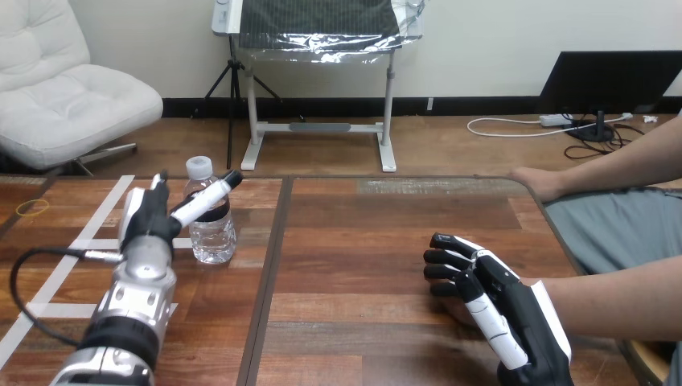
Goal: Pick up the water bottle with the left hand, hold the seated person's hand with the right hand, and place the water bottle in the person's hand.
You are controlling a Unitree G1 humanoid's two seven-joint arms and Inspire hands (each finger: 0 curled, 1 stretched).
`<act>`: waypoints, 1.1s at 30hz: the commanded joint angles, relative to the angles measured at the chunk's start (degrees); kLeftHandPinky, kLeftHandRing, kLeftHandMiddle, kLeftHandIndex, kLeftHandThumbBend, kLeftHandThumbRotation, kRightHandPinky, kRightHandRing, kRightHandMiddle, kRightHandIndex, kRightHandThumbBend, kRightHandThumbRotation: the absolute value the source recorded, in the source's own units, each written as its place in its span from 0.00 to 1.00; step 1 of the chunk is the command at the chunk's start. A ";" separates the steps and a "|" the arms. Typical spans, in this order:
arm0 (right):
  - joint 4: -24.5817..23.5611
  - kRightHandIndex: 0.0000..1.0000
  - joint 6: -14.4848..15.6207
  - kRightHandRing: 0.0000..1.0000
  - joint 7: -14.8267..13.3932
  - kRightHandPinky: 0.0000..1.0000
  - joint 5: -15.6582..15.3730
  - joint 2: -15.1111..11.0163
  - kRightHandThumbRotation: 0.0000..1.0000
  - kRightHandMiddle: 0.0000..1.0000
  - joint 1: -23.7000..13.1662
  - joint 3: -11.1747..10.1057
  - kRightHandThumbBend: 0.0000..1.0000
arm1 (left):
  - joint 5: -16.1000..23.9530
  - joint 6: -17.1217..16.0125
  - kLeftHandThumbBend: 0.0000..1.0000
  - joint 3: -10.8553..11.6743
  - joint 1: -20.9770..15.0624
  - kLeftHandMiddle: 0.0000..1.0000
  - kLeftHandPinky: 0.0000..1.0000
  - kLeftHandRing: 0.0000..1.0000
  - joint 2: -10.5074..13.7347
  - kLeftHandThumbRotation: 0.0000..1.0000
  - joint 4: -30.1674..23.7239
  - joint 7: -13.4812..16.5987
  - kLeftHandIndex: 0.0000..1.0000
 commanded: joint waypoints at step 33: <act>-5.17 0.77 0.20 0.74 0.34 0.68 1.04 -0.42 0.79 0.76 -1.27 0.11 0.81 | 0.97 -1.02 1.00 -1.25 -11.60 0.99 0.89 0.99 -3.06 0.52 5.53 -0.33 1.00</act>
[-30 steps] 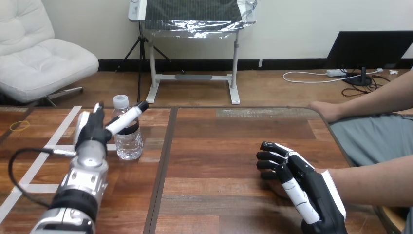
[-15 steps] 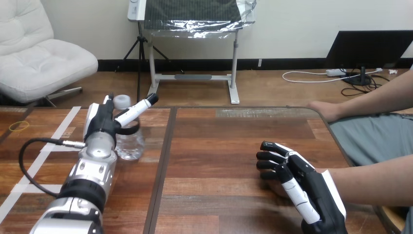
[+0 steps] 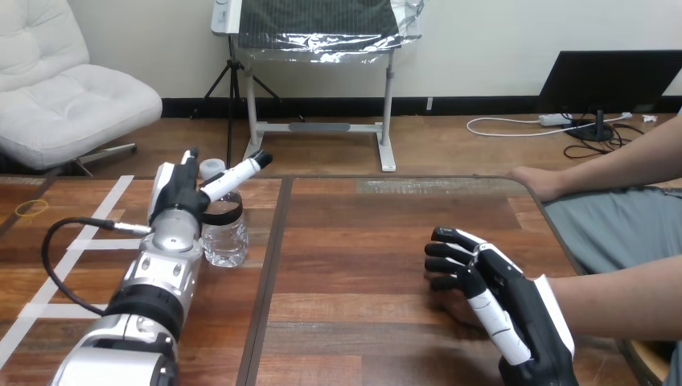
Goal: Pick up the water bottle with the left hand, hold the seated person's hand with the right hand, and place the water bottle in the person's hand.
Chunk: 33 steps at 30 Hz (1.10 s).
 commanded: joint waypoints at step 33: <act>-3.41 0.78 0.03 0.74 0.34 0.67 0.78 -0.76 0.80 0.76 -1.34 -0.08 0.81 | 2.04 4.15 0.98 -3.53 -7.01 0.96 0.64 0.92 -0.95 0.25 1.74 1.38 0.98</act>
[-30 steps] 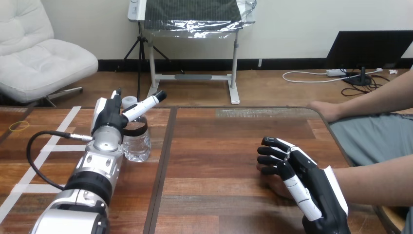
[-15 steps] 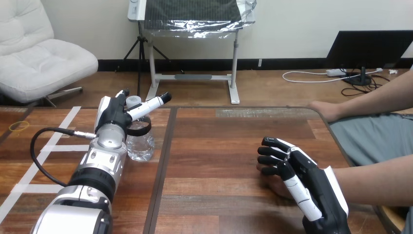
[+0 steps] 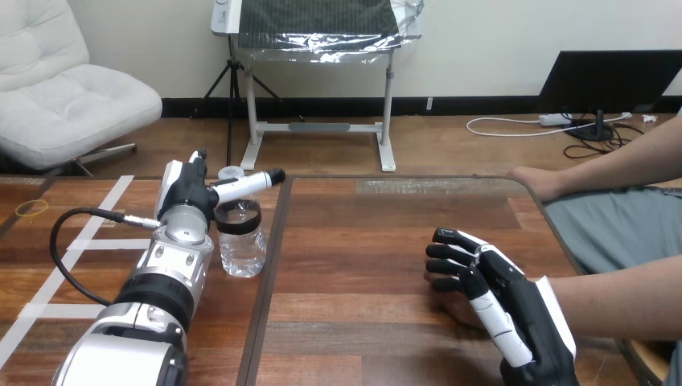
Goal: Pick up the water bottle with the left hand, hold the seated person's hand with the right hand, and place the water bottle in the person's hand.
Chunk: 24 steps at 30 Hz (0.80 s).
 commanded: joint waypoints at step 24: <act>-3.60 0.77 0.14 0.73 0.48 0.67 0.60 -0.64 0.80 0.75 -2.05 -0.06 0.82 | 4.19 6.66 1.00 -4.25 -5.66 0.89 0.39 0.81 0.58 0.22 -0.57 -3.26 0.90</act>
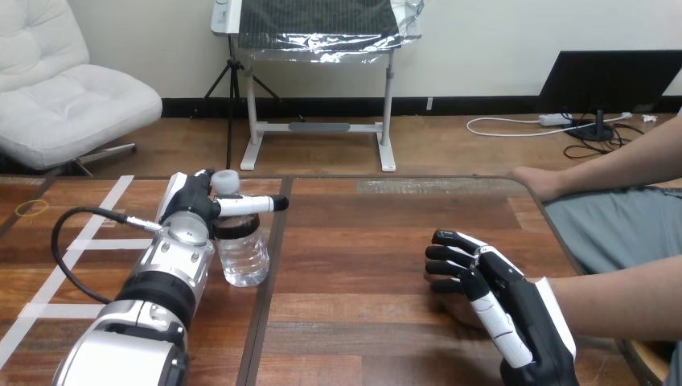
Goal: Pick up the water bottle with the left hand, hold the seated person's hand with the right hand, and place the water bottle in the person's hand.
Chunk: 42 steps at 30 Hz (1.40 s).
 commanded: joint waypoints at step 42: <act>-2.94 0.77 0.03 0.73 0.10 0.66 0.26 -0.34 0.79 0.75 -2.48 0.04 0.81 | 1.98 2.35 1.00 -2.56 -4.21 0.96 0.54 0.92 1.50 0.36 -2.21 -5.10 0.92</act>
